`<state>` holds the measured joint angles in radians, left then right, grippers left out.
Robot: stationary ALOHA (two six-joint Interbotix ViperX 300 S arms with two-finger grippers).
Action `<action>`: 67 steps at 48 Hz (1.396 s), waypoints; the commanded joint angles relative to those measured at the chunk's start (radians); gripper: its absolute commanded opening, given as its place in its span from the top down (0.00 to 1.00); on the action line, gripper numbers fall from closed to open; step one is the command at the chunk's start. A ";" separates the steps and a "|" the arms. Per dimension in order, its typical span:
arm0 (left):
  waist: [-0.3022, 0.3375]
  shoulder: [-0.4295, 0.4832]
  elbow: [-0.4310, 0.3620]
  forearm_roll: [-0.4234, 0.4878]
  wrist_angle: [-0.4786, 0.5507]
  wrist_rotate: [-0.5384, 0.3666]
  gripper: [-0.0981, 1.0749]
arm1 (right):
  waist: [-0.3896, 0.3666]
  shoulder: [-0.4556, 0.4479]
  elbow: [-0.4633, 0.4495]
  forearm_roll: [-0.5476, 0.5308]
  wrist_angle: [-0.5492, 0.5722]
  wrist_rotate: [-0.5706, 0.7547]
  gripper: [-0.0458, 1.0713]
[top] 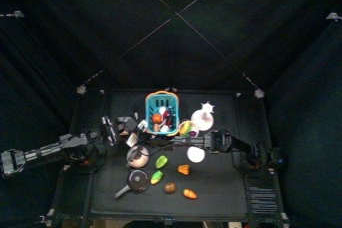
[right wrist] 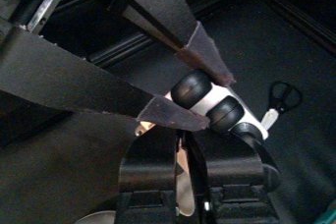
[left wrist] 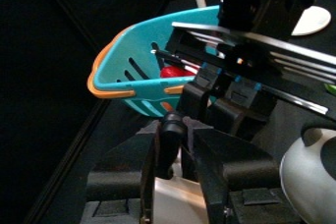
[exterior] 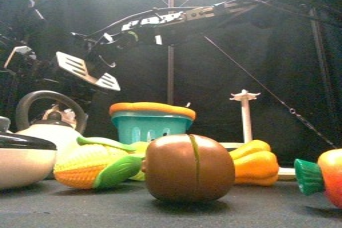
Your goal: Grab cleaver handle
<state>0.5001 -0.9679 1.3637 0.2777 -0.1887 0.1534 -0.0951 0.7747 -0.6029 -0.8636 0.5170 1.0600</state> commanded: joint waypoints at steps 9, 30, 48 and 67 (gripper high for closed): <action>-0.015 0.003 -0.037 0.000 -0.023 -0.003 0.36 | -0.011 -0.021 -0.023 0.003 -0.002 0.003 0.84; -0.055 0.003 -0.060 0.002 -0.025 -0.002 0.36 | -0.008 -0.020 -0.023 0.006 0.000 0.003 0.84; -0.060 0.002 -0.058 0.003 -0.025 -0.002 0.36 | 0.020 -0.069 0.003 -0.014 0.029 0.003 0.85; -0.058 0.002 -0.058 0.008 -0.020 0.000 0.36 | 0.055 -0.152 0.066 -0.052 0.035 0.002 0.85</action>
<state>0.4433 -0.9695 1.3330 0.2823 -0.2025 0.1565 -0.0460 0.7010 -0.5246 -0.8989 0.5584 1.0630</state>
